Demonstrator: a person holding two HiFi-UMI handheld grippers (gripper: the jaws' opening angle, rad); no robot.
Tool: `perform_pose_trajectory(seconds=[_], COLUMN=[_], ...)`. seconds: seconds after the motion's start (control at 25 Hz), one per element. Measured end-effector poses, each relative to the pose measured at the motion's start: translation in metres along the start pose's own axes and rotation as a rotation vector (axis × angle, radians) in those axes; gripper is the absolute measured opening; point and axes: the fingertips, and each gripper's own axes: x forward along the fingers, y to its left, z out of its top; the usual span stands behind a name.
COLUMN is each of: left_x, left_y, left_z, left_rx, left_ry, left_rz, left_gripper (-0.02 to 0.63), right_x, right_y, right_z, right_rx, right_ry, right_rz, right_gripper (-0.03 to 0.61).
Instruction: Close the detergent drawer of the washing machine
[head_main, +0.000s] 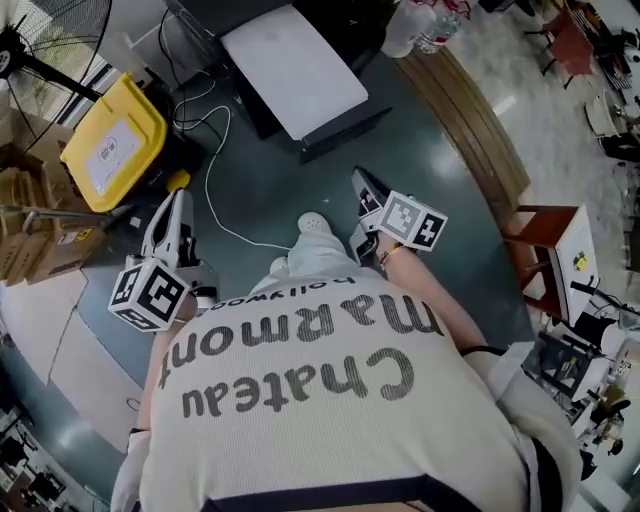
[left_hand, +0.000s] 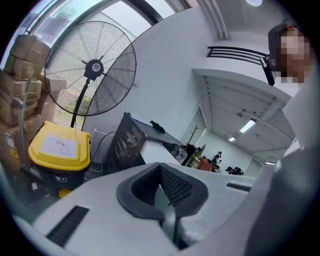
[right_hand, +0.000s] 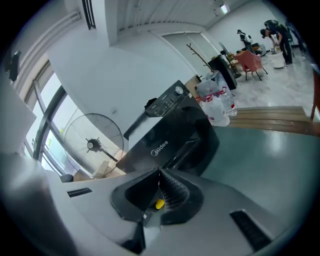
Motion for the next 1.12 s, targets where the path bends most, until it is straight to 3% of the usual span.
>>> perform_pose_trajectory(seconds=[0.12,0.24,0.36,0.44,0.68,0.8,0.96,1.04,1.12], left_x=[0.000,-0.006,-0.016,-0.021,-0.018,-0.018,-0.018,-0.018,-0.019], left_y=[0.013,0.026,0.036,0.041,0.046,0.046,0.046,0.046,0.047], left_z=[0.007,0.014,0.018,0.020,0.024,0.028,0.031,0.034,0.037], left_rx=[-0.006,-0.030,-0.041,-0.055,-0.089,-0.097,-0.095,-0.090,-0.085], left_ry=[-0.017,-0.038,-0.051,-0.070,-0.084,-0.097,-0.105,-0.109,-0.115], left_rz=[0.068,0.151,0.227,0.274,0.328,0.349,0.364,0.367,0.370], left_gripper=[0.008,0.008,0.008,0.008,0.008,0.009,0.008,0.008,0.008], right_x=[0.029,0.053,0.070,0.078,0.099,0.108,0.113,0.113,0.113], right_y=[-0.020,-0.038,-0.054,-0.059,-0.045,-0.043,-0.044,-0.039,-0.036], right_z=[-0.002,-0.010,-0.022,-0.025,-0.017,-0.018,-0.018,-0.016,-0.014], right_rx=[-0.017,0.032,0.111,0.158,0.183,0.153,0.198,0.199,0.196], right_ry=[0.065,0.134,0.207,0.241,0.302,0.350,0.373,0.377,0.375], right_rz=[0.010,0.037,0.064,0.089,0.234,0.245,0.279,0.320,0.339], right_gripper=[0.032,0.043,0.160,0.181,0.179,0.179,0.179,0.115,0.115])
